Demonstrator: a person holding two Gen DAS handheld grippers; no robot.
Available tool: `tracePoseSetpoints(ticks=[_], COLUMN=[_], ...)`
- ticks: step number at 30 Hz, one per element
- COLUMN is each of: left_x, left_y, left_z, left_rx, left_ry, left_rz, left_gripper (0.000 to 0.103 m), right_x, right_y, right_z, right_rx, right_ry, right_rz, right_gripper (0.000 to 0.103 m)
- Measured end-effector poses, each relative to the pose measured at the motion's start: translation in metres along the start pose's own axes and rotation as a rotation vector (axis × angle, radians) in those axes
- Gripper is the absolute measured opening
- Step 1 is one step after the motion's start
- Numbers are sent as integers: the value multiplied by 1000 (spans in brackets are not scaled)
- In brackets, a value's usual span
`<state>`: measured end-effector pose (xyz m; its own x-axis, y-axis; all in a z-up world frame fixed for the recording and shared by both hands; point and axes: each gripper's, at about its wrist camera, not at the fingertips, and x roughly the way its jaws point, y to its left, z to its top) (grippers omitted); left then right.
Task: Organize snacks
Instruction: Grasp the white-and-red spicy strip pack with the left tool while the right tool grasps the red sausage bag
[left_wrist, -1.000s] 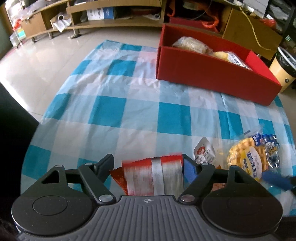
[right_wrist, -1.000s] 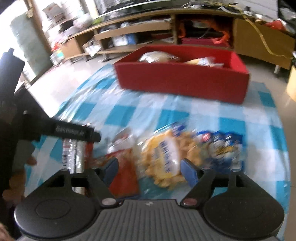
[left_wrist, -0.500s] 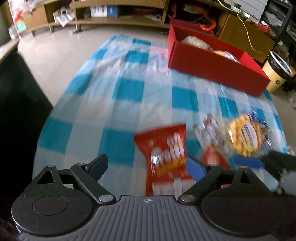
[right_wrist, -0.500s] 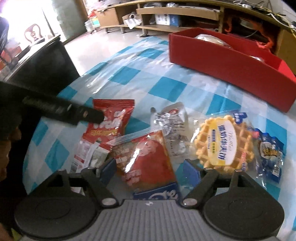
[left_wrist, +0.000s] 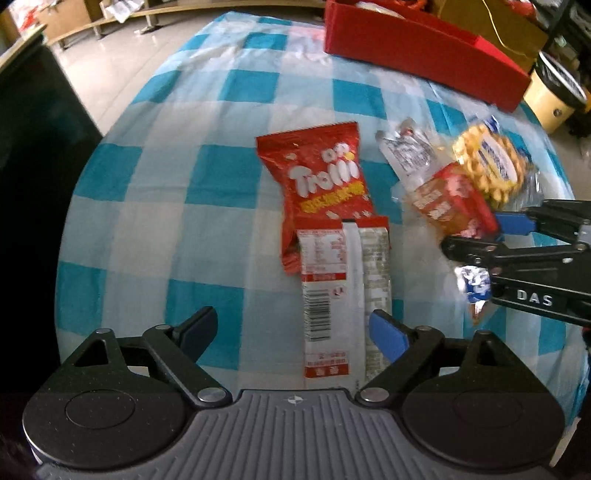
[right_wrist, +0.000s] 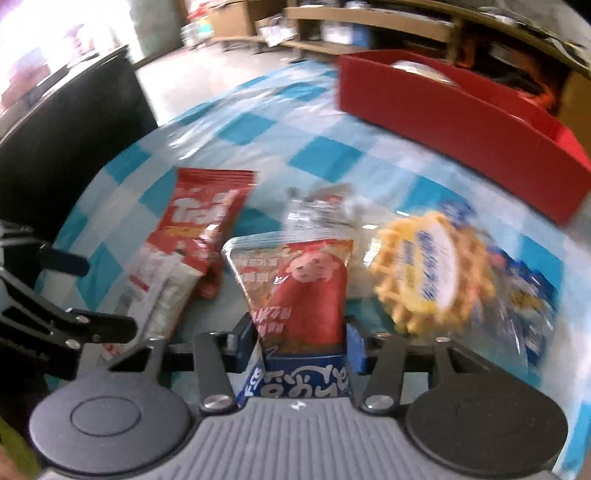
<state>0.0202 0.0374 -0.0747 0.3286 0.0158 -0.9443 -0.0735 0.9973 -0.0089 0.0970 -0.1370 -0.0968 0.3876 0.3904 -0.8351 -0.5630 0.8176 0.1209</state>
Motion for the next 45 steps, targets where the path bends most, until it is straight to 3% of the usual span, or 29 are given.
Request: tracePoseSetpoints(ticks=[4,8,12,14,17,21,23,25,26,29,31,36,45], left_x=[9,23,23,23,22,21,21,18,17,10,6,4,-21], left_y=[-21,-28,-27,-24,-22,-26,-29,-33,-34,-34,-37,-32,-33], left_z=[0,2,3,1,-1,-3,-3,-5,-5,-5,-6,-2,8], left_rx=[63,58,63,59,53,84,106,134,134,141,156,134,132], left_ry=[-1,12,-5,-19,-39,-68,-73,-77,-73,-61,-66,-56,-149], left_rz=[33,42,39,47,43,52,62,70,55,-2,-2,-22,-41], left_gripper=[92,96,97,103,103,103,103,102,95,72,63,56,55], right_x=[-16,-23,-20,-19,-20,-18,-18,-20,-22,-23,-26,-44,-70], right_y=[0,5,11,13,3,6,8,13,16,17,17,15,15], right_z=[-24,-41,-41,-44,-50,-49,-47,-46,-45,-45,-45,-47,-37], right_rx=[47,49,73,84,141,97,82,61,30,34,35,79,108], right_ry=[0,-13,-28,-39,-85,-70,-51,-43,-39,-28,-31,-67,-145], right_rz=[-34,-79,-101,-99,-5,15,4,-78,-94,-95,-91,-98,-121], right_gripper=[44,46,61,64,87,89,85,51,47,43,41,40,40])
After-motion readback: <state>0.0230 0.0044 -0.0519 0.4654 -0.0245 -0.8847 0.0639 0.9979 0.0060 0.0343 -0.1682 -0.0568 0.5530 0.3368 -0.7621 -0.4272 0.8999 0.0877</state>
